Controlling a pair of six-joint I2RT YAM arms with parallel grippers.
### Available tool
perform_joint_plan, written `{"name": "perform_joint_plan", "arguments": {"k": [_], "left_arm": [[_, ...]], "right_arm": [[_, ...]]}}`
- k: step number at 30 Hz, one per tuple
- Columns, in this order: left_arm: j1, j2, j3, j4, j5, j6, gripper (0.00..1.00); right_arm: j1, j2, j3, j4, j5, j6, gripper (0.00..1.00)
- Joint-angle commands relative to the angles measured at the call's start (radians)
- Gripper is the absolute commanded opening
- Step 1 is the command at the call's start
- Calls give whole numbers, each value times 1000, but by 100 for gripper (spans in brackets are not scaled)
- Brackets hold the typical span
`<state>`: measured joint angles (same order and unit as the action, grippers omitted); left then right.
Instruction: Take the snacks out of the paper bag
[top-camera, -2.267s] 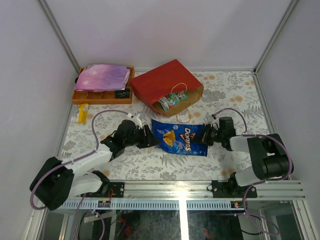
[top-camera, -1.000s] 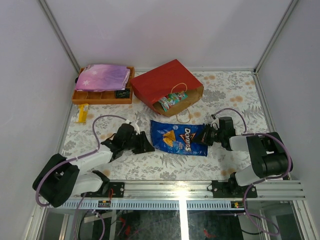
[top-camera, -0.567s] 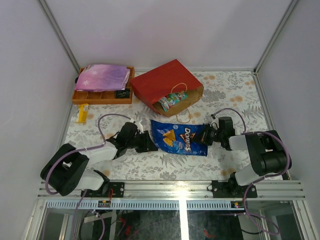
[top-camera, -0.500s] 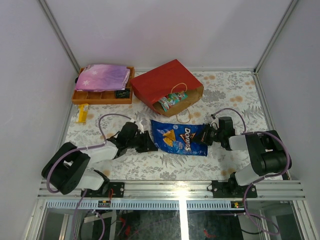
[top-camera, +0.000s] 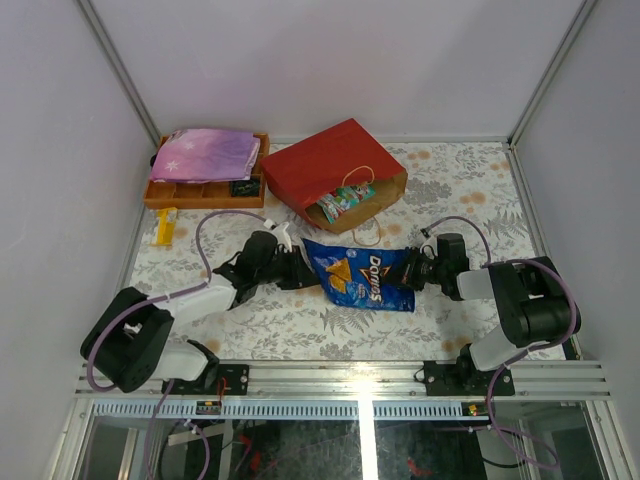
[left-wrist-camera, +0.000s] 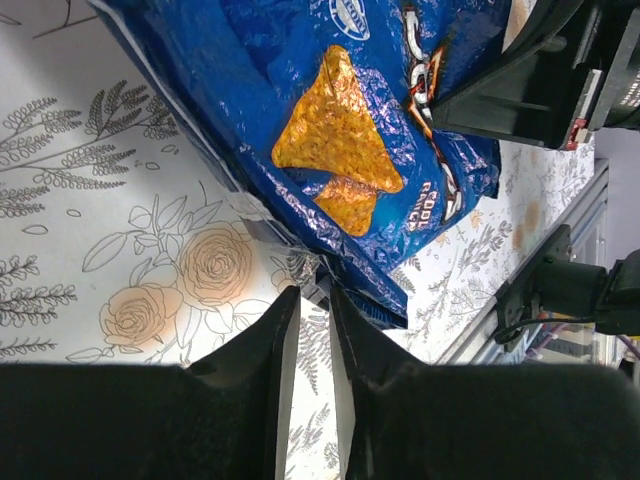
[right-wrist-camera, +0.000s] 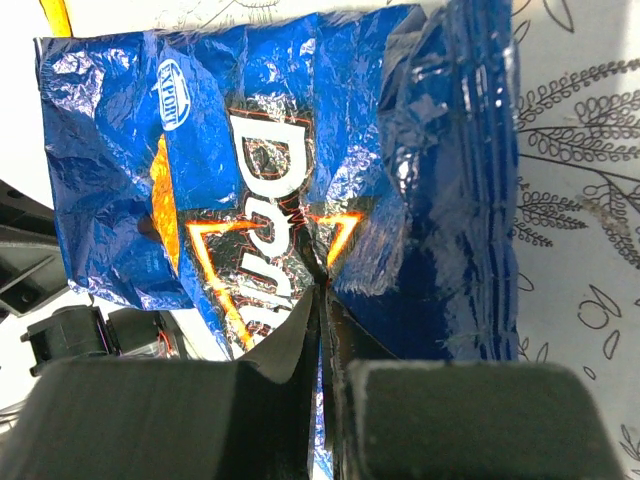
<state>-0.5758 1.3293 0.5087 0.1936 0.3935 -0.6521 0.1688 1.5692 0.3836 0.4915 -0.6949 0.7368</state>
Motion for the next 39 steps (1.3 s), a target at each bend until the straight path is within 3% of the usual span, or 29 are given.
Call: {"name": "perform_joint_plan", "arguments": {"k": [1,3,11,21,22,25,27,31,39], "left_arm": [[3,23,25,6,-8,25,11],[2,22,24,1,-16,22,0],[4,-69,14,-102,-124,23,0],[5,-292,-121,-221,-207,-66,0],[5,-294,-129,-215,-206,-72,3],[8,-263,-136,-172,-185,-89,42],[8,-229,-132,-128,-165,-98,55],[10,-174,-109,-42,-117,-103,61],[9,-67,-47,19,-72,-87,61]], "right_arm": [[-5,19,-7,-8,32,-29,0],[-5,16,-8,-11,32,-31,0],[-5,20,-8,-9,31,-33,0],[-5,39,-10,18,23,-20,0],[-5,42,-12,26,20,-15,0],[-5,43,-14,39,10,-5,0],[-5,35,-18,35,8,-5,0],[-5,9,-21,4,20,-23,0],[-5,10,-21,4,18,-26,0]]}}
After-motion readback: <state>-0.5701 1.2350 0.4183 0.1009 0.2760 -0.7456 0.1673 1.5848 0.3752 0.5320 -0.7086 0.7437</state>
